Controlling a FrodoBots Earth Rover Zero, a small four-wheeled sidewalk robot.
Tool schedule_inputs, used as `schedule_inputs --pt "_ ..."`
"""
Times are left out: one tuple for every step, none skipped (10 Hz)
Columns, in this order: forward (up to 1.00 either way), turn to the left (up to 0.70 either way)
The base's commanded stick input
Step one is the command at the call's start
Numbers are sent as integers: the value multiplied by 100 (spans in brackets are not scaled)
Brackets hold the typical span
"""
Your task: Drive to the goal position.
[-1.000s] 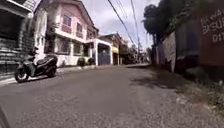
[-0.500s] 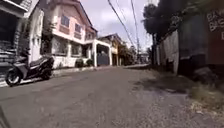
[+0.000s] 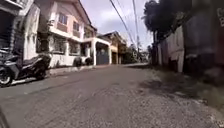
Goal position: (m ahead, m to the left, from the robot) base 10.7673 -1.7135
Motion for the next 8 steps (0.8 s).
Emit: schedule_inputs --pt "70 0" --pt "70 0" --pt "70 0" --pt "70 0" --pt "70 0" --pt "70 0" --pt "70 0" --pt "70 0"
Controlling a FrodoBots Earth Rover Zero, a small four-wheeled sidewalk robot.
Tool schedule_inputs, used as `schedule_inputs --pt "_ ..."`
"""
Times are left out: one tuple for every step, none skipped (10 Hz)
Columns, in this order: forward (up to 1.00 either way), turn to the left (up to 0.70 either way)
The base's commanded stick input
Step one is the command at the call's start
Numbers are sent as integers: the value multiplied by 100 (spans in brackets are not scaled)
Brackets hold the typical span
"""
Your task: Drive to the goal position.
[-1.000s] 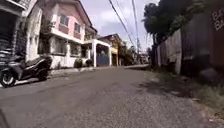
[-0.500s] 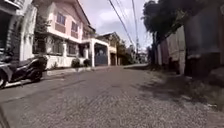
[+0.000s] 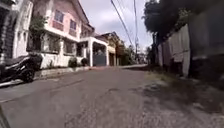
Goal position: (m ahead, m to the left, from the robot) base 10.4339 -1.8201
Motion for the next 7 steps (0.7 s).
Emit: schedule_inputs --pt "70 0" --pt "70 0" --pt "70 0" --pt "70 0" --pt "70 0" --pt "70 0" --pt "70 0"
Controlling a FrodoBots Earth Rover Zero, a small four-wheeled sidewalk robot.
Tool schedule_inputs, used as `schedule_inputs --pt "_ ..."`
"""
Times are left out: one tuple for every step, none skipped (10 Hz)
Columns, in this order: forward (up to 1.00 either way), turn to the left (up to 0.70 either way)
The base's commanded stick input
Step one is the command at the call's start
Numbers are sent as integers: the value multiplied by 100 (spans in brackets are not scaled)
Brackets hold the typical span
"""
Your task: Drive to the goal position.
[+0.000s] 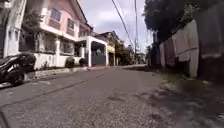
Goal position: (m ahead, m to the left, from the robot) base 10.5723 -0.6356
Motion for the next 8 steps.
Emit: schedule_inputs --pt "70 -3" --pt "70 -13" --pt "70 -23" --pt "70 -35" --pt "70 -27" --pt "70 -8" --pt "70 0" --pt "70 0"
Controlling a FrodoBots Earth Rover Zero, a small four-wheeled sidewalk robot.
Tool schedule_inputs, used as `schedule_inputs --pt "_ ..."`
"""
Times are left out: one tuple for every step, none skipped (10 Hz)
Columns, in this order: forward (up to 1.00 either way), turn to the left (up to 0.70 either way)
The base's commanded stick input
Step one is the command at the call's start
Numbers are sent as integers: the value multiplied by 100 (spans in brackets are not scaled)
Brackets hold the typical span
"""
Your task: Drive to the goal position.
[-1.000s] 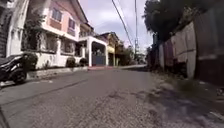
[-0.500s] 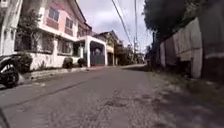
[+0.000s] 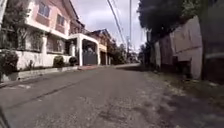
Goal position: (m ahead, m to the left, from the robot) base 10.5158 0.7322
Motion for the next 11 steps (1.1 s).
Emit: schedule_inputs --pt "70 0" --pt "70 -4" --pt "70 -11" --pt "70 -29" --pt "70 -34" --pt "70 -10" --pt "70 0" --pt "70 0" --pt "70 0" --pt "70 0" --pt "70 0"
